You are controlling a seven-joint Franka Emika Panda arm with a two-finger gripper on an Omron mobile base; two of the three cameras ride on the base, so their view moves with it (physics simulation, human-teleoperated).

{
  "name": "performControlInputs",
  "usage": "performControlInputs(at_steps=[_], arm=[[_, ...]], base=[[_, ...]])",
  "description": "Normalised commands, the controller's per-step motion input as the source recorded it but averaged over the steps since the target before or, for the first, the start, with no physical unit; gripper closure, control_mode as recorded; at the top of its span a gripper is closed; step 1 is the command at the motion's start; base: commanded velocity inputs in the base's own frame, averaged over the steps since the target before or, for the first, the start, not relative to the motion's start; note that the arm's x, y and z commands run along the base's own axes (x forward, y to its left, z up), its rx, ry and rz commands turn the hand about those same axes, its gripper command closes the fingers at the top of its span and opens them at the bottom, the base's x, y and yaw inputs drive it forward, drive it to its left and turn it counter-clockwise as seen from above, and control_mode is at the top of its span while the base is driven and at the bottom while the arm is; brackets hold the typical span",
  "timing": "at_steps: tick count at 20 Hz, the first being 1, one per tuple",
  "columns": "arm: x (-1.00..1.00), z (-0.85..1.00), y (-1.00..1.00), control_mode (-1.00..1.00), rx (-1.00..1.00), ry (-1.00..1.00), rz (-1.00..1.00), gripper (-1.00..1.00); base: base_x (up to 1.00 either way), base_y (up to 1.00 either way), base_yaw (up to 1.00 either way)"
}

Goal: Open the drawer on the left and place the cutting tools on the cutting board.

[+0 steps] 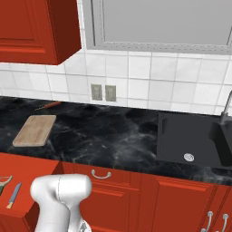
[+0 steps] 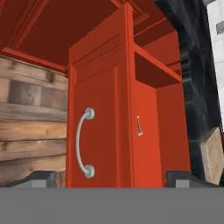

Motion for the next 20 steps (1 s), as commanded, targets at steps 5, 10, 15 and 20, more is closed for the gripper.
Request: performControlInputs(at_steps=[5,10,15,20], arm=[[0.74,0.57,0.06,-1.0,0.0,0.6,-0.05,-1.0],[0.68,0.36,-0.13,-1.0,0.0,0.35,-0.01,-1.0],[0.7,0.31,-0.15,-1.0,0.01,0.28,-0.1,-1.0],[0.96,0.06,-0.38,-1.0,0.1,0.34,-0.26,-1.0]], base=[[0.0,0.0,0.0],[0.0,0.0,0.0],[0.0,0.0,0.0],[0.0,0.0,0.0]])
